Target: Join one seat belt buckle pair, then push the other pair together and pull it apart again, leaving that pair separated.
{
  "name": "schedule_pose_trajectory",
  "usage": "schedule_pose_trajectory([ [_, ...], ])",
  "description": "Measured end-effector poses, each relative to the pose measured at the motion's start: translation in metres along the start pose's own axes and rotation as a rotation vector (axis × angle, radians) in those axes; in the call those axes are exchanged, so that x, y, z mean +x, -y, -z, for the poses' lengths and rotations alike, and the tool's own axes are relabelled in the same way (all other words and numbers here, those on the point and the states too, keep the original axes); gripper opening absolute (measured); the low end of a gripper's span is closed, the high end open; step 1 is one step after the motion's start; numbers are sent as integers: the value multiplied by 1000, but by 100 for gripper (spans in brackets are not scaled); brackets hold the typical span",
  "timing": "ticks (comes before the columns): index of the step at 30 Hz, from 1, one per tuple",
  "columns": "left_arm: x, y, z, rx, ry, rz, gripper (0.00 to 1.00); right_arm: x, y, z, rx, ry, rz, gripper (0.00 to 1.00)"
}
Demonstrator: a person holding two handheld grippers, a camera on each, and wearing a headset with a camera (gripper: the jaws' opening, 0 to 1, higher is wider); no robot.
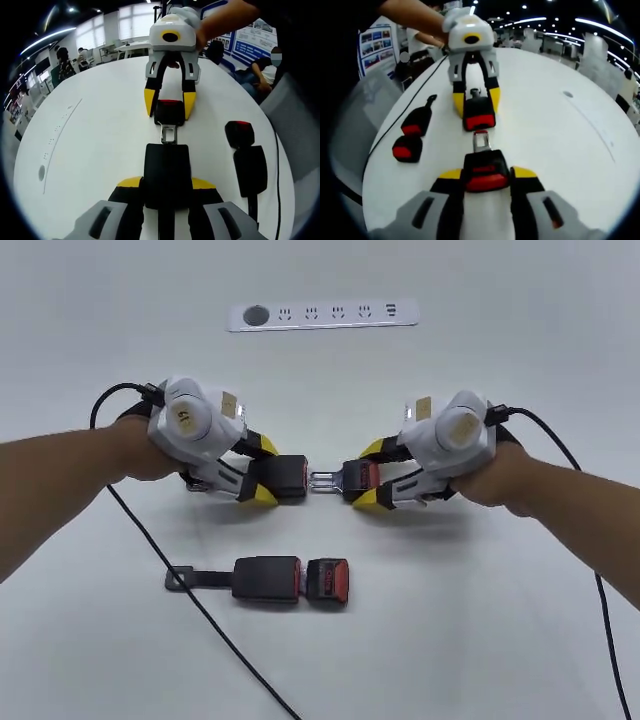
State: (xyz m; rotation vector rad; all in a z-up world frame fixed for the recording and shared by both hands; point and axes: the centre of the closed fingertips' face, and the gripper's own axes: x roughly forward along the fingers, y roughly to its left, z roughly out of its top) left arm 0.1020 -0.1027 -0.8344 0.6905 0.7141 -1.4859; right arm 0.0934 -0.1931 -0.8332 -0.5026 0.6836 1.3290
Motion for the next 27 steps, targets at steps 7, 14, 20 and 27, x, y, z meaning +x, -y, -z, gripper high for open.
schedule_pose_trajectory([
  [7, 0, 0, 0, -2, -2, 0, 34, -15, 6, 13, 5, -2, 12, 35],
  [14, 0, 1, 0, -3, -5, 0, 34, -28, 5, 28, 13, -5, 25, 35],
  [20, -1, 1, 0, -2, -11, 2, 34, -40, 4, 39, 27, -9, 36, 35],
  [27, -1, 1, -1, -1, -12, 3, 35, -51, 7, 52, 38, -16, 51, 35],
])
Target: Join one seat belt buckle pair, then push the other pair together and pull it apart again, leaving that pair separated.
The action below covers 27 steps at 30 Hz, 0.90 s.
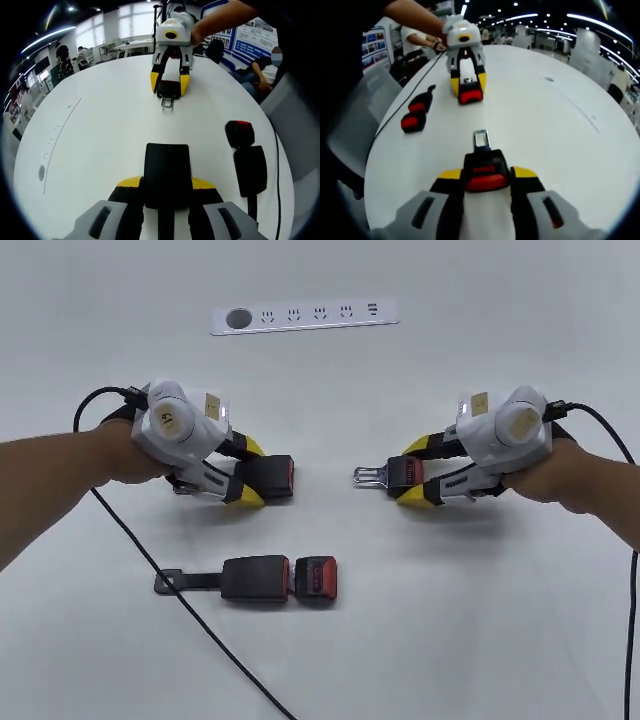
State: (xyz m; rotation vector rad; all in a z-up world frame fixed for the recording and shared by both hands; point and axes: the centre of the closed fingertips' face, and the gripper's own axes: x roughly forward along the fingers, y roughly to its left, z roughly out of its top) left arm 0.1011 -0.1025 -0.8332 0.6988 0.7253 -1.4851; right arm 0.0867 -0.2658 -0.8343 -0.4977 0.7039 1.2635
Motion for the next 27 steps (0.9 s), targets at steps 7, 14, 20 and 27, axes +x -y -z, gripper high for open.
schedule_pose_trajectory([
  [7, 0, 0, 0, 1, -4, 3, 35, -10, 4, 11, 13, -7, 11, 36],
  [14, 0, 0, 0, 4, -8, 6, 35, -19, 8, 19, 19, -18, 14, 36],
  [20, 0, -1, 0, 2, -8, 6, 35, -26, 11, 24, 28, -26, 23, 36],
  [27, 0, -1, 0, 15, -15, 7, 35, -25, 12, 24, 35, -31, 26, 36],
])
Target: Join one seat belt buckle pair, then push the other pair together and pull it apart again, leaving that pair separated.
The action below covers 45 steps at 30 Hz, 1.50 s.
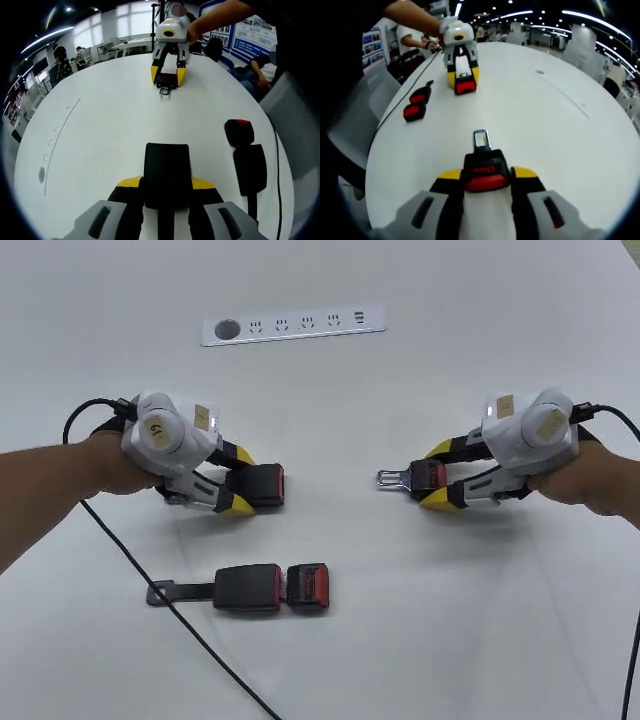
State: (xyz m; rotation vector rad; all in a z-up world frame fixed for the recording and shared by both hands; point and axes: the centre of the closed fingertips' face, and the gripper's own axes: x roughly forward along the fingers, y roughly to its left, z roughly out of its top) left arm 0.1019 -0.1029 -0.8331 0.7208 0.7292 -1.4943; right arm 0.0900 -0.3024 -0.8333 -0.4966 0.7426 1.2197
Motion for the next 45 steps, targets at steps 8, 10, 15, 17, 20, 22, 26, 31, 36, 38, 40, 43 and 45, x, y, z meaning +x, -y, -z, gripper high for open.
schedule_pose_trajectory([
  [8, 1, 5, -3, -17, -60, 12, 39, 2, -1, -3, 33, 18, 1, 39],
  [10, 0, 5, -9, -67, -28, 6, 45, 1, -1, -3, 47, 13, 15, 43],
  [15, -9, -3, -22, -122, 21, -58, 58, -3, -1, -2, 121, 24, 80, 58],
  [17, -13, -4, -26, -154, 35, -78, 64, -7, 0, -7, 153, 58, 118, 62],
  [20, -21, -7, -30, -181, 57, -127, 70, -13, 0, -13, 184, 87, 170, 66],
  [22, -26, -7, -34, -218, 81, -149, 76, -18, 0, -20, 226, 120, 219, 70],
  [26, -42, -8, -37, -297, 114, -232, 81, -28, 0, -33, 339, 201, 330, 79],
  [31, -66, 2, -39, -352, 168, -317, 85, -39, -5, -36, 383, 249, 438, 84],
  [36, -96, 8, -33, -460, 264, -440, 91, -54, -25, -50, 405, 297, 493, 87],
  [38, -107, 15, -29, -487, 278, -479, 93, -60, -32, -54, 399, 307, 518, 89],
  [40, -116, 24, -24, -525, 298, -510, 94, -67, -40, -60, 401, 322, 534, 90],
  [43, -129, 42, -21, -539, 310, -537, 96, -80, -51, -73, 391, 356, 564, 91],
  [45, -141, 51, -16, -573, 336, -570, 96, -86, -58, -79, 387, 372, 576, 93],
])
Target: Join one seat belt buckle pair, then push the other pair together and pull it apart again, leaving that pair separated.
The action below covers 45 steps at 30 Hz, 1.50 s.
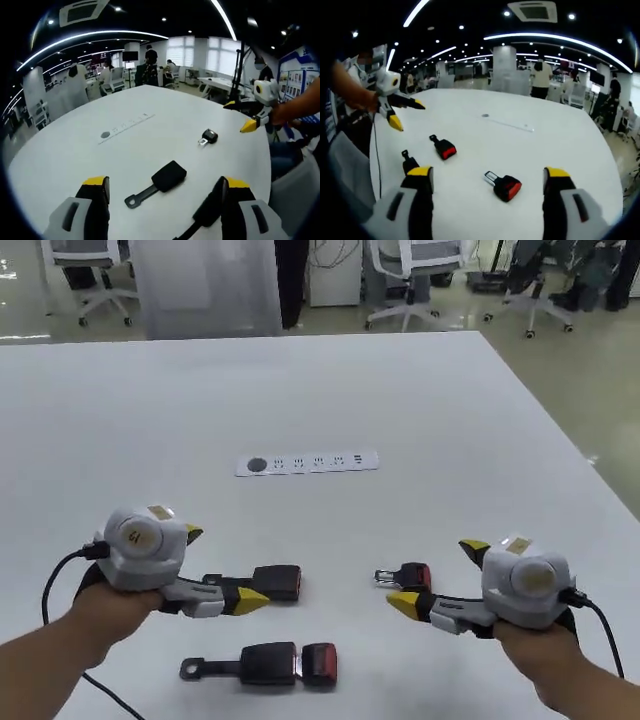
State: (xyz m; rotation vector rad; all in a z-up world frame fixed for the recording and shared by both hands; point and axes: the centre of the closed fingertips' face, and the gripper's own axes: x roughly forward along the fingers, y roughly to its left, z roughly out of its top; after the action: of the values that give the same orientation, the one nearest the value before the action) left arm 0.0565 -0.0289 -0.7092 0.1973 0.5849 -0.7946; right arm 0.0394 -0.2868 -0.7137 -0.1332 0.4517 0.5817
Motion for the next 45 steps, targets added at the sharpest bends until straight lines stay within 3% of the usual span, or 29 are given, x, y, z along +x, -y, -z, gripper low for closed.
schedule_pose_trajectory([
  [2, -15, 0, 3, -12, 15, -27, 97, -11, -7, -10, -18, 29, 14, 94],
  [4, -34, 1, 3, -33, 62, -52, 97, -19, -16, -16, -26, 45, 11, 94],
  [6, -54, 2, 12, -52, 67, -86, 98, -28, -23, -17, -52, 51, 17, 94],
  [8, -71, 5, 17, -79, 104, -98, 99, -37, -32, -20, -54, 62, 10, 95],
  [12, -100, 12, 34, -82, 106, -126, 99, -53, -50, -22, -90, 86, 4, 96],
  [15, -120, 14, 38, -101, 127, -151, 100, -60, -63, -20, -97, 92, -4, 97],
  [19, -141, 30, 44, -60, 130, -154, 100, -65, -82, -8, -101, 81, -31, 97],
  [24, -153, 32, 61, -66, 123, -140, 100, -69, -100, 11, -116, 47, -67, 99],
  [30, -162, 40, 72, -68, 122, -136, 100, -77, -107, 22, -106, 35, -74, 100],
  [34, -166, 38, 79, -57, 109, -137, 100, -80, -108, 30, -99, 25, -75, 100],
  [41, -167, 35, 82, -68, 110, -136, 100, -87, -109, 38, -89, 14, -64, 100],
  [45, -164, 41, 83, -59, 97, -121, 99, -90, -109, 42, -96, 4, -63, 100],
])
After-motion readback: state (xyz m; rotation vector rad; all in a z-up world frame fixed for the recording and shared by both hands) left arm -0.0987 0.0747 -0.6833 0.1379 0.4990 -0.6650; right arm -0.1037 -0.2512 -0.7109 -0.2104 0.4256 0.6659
